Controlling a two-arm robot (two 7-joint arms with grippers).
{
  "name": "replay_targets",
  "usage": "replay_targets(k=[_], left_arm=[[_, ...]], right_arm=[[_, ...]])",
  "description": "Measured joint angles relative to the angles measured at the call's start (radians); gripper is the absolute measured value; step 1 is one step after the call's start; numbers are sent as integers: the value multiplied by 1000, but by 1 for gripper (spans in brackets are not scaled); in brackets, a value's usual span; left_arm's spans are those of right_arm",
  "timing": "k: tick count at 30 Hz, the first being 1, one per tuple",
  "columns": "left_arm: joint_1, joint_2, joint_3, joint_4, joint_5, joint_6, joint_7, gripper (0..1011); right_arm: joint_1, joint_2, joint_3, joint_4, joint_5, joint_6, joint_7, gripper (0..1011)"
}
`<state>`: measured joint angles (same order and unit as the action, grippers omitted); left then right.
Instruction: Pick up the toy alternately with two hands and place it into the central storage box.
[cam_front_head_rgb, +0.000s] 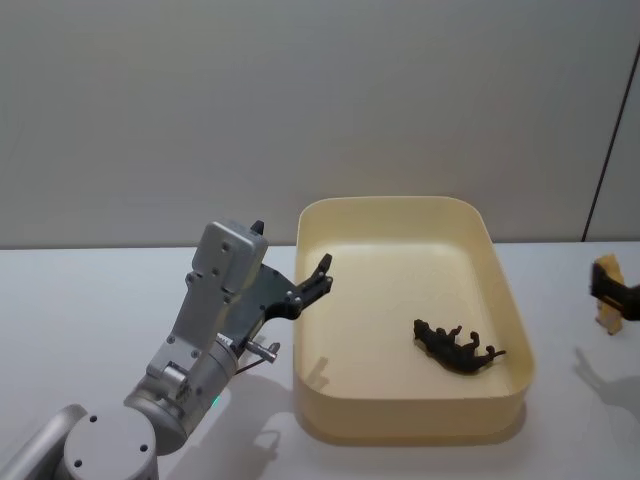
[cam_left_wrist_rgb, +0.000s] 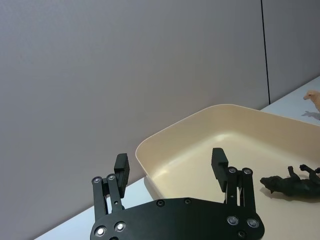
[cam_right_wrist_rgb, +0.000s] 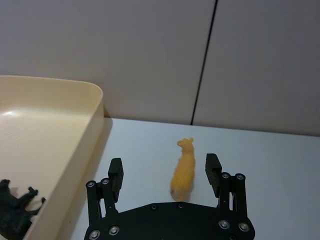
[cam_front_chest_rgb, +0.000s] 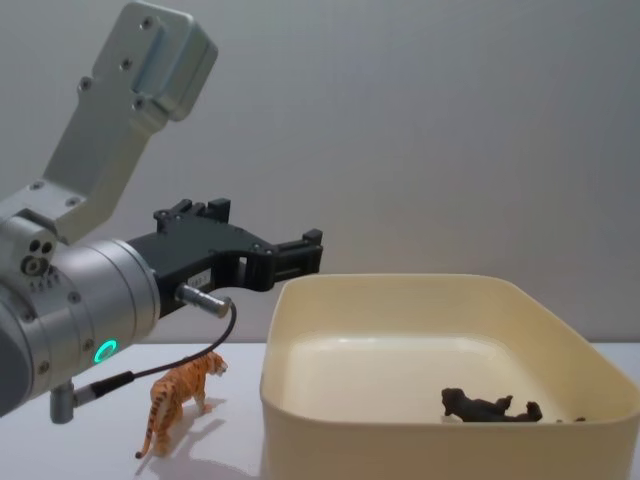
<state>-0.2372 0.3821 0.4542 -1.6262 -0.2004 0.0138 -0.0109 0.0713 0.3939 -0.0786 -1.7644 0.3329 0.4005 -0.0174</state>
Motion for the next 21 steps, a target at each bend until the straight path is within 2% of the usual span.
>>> replay_targets(k=[4,10,21], left_arm=[[0,0,0,0,0,0,0,1001],[0,0,0,0,0,0,0,1001],[0,0,0,0,0,0,0,1001]], right_arm=[[-27,19,21,-2,11,7,-16,1001],[-43,28,31,10,11,12,-25,1001],[-19,15,21,87,-30,13,-27,1001]])
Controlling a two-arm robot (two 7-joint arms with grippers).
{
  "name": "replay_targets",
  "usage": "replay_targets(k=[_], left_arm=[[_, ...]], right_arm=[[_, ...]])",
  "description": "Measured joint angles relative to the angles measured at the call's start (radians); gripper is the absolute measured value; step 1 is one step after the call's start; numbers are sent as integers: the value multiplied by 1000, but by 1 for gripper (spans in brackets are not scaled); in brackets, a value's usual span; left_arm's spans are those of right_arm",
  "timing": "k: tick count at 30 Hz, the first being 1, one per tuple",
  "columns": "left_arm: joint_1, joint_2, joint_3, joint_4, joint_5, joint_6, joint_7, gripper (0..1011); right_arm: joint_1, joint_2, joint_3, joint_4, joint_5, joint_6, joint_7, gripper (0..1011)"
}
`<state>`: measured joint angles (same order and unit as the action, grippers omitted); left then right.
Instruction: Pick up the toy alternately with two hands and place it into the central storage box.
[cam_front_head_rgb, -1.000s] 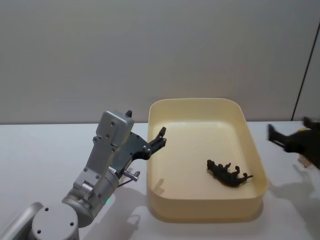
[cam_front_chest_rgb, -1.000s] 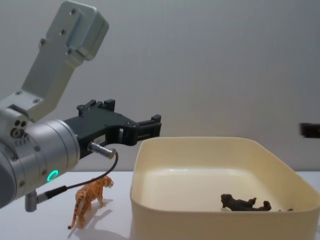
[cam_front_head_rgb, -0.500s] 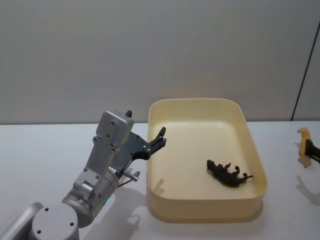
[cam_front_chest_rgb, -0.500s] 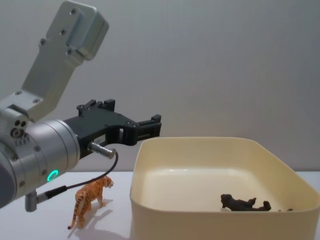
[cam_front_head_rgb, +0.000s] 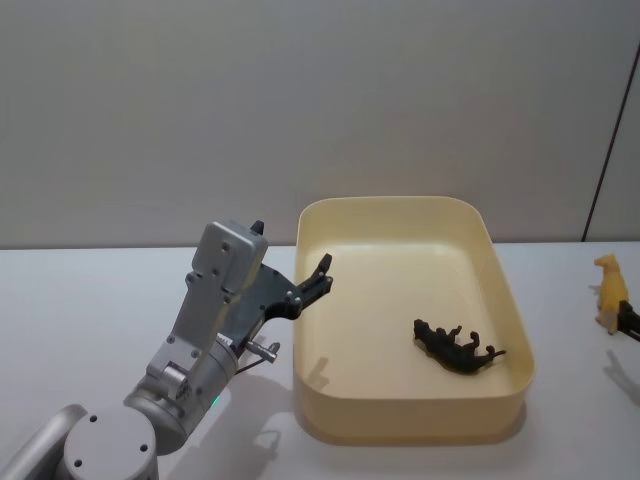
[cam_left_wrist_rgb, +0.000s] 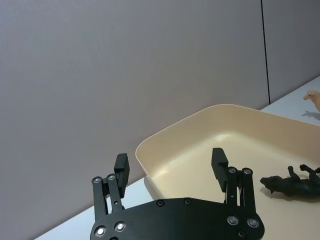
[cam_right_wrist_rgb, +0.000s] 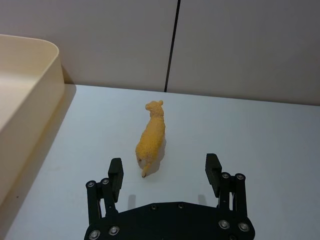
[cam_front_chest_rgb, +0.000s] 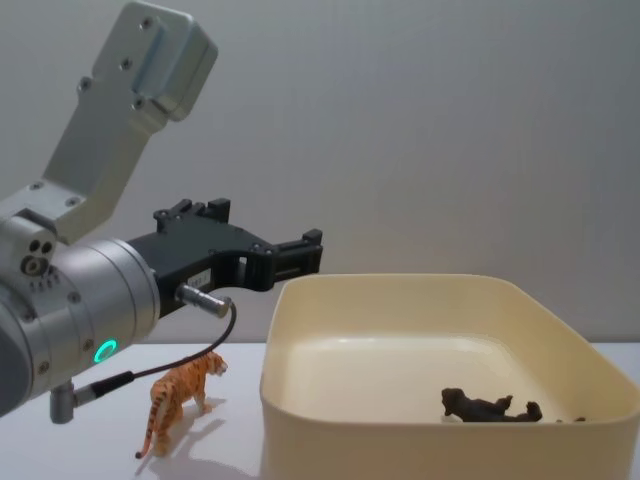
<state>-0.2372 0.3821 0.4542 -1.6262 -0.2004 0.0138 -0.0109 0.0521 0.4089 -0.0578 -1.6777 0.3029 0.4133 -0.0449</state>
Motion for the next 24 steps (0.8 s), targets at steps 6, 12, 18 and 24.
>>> replay_targets(k=[6,12,18,24], left_arm=[[0,0,0,0,0,0,0,1001],[0,0,0,0,0,0,0,1001],[0,0,0,0,0,0,0,1001],[0,0,0,0,0,0,0,1001]], right_arm=[[45,-22,-16,73,-28,-8,-1,1001],[99,-50,-35,154,-60,-24,3,1001],[163,-81,-58,246,-92,-47,12,1001],[216,-106,-75,322,-123,-71,20,1001]])
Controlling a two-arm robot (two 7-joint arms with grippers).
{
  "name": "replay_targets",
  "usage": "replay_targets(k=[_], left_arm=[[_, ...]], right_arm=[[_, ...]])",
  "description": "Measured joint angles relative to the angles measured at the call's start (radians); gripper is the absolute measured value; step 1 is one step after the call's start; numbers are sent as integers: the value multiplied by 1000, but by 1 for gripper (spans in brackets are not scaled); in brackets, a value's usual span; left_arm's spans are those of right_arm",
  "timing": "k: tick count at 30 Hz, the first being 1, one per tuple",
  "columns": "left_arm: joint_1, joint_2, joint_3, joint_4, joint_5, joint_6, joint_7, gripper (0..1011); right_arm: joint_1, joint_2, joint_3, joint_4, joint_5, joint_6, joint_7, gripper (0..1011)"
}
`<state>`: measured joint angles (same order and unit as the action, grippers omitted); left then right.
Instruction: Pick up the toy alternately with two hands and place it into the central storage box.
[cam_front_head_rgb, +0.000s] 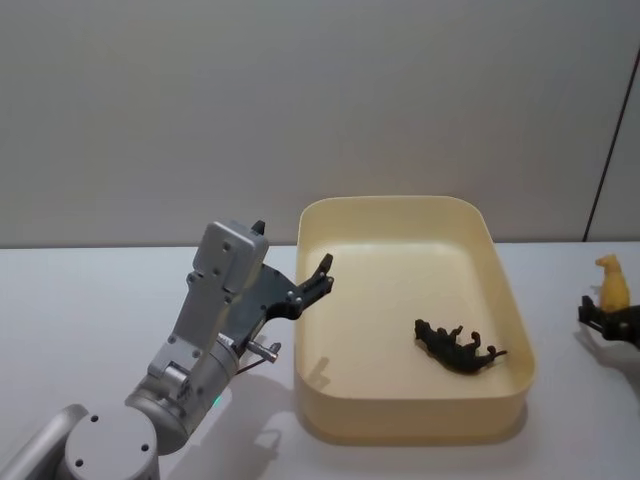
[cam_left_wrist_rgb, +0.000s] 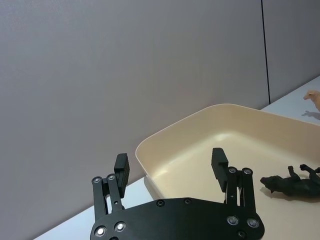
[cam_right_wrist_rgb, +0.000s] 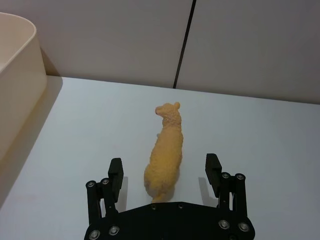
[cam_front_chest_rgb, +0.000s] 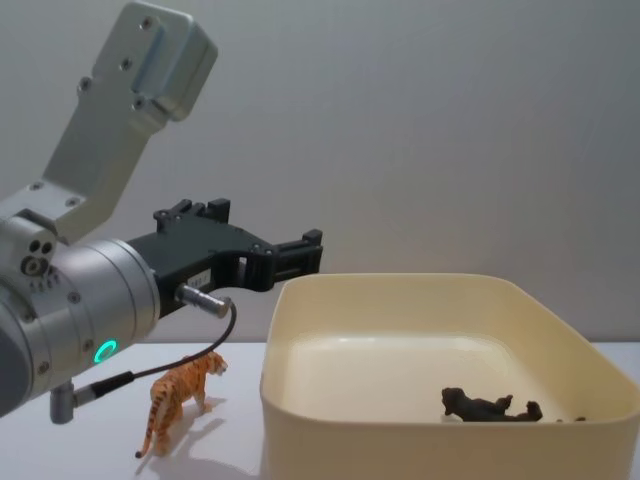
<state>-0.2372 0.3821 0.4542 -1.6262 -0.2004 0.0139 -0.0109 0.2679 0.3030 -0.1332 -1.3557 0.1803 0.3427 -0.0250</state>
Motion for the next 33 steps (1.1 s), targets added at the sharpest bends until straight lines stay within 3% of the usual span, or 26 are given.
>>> replay_targets(k=[6,13,24,33], left_arm=[[0,0,0,0,0,0,0,1001],[0,0,0,0,0,0,0,1001],[0,0,0,0,0,0,0,1001],[0,0,0,0,0,0,0,1001]], right_arm=[[41,-21,-15,66,-25,-21,5,930],[71,-36,-26,111,-44,-36,9,754],[92,-46,-33,143,-57,-46,12,387],[85,-45,-33,132,-58,-61,18,340]])
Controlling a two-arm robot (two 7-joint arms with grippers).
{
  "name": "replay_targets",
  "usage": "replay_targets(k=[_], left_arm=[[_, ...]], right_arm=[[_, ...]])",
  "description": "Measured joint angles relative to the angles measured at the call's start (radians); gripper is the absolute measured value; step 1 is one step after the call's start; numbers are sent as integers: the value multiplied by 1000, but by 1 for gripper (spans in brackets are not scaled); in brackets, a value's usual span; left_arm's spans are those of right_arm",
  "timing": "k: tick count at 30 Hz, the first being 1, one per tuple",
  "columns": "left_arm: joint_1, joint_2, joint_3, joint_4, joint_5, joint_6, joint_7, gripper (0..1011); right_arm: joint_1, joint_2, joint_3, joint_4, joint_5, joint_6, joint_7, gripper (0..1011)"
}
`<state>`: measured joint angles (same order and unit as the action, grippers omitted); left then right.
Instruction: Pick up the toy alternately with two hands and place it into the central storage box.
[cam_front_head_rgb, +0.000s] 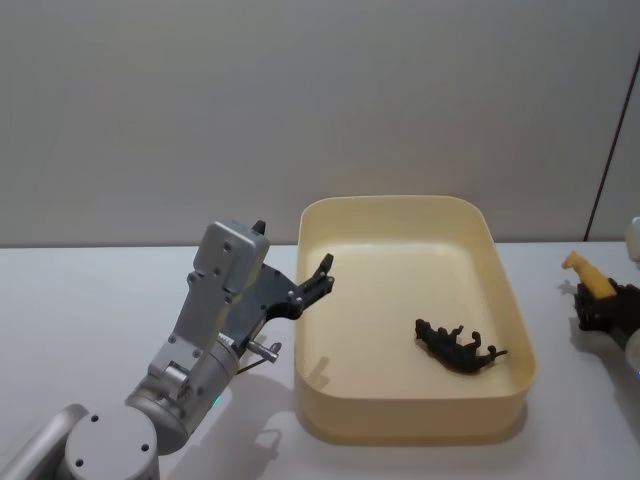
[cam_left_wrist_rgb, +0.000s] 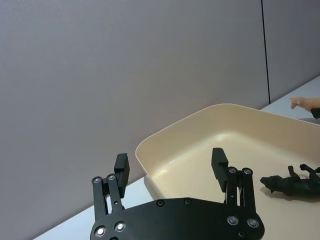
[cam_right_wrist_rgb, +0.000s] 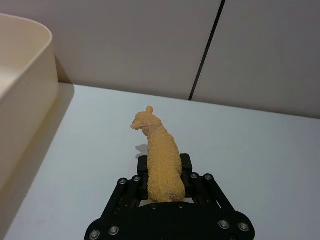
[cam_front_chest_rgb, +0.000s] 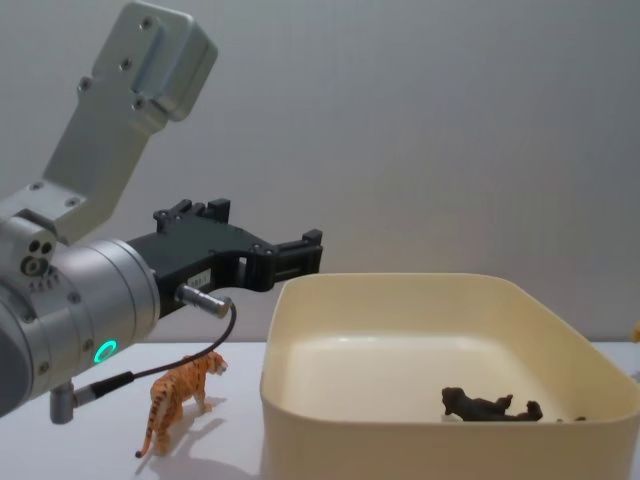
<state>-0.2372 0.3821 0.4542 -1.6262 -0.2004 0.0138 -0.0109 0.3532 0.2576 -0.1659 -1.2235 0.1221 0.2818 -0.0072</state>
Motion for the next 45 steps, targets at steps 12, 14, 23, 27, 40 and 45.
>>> replay_targets(k=[12,14,23,27,40,45], left_arm=[[0,0,0,0,0,0,0,1001],[0,0,0,0,0,0,0,1001],[0,0,0,0,0,0,0,1001],[0,0,0,0,0,0,0,1001],[0,0,0,0,0,0,0,1001],[0,0,0,0,0,0,0,1001]], right_arm=[[-50,15,7,-120,16,-60,29,340],[-57,17,8,-149,24,-66,41,340],[-71,15,4,-257,63,-61,100,340],[-68,5,-4,-298,81,-41,141,340],[-15,-54,-56,-316,91,49,246,426],[0,-70,-70,-309,88,69,268,567]])
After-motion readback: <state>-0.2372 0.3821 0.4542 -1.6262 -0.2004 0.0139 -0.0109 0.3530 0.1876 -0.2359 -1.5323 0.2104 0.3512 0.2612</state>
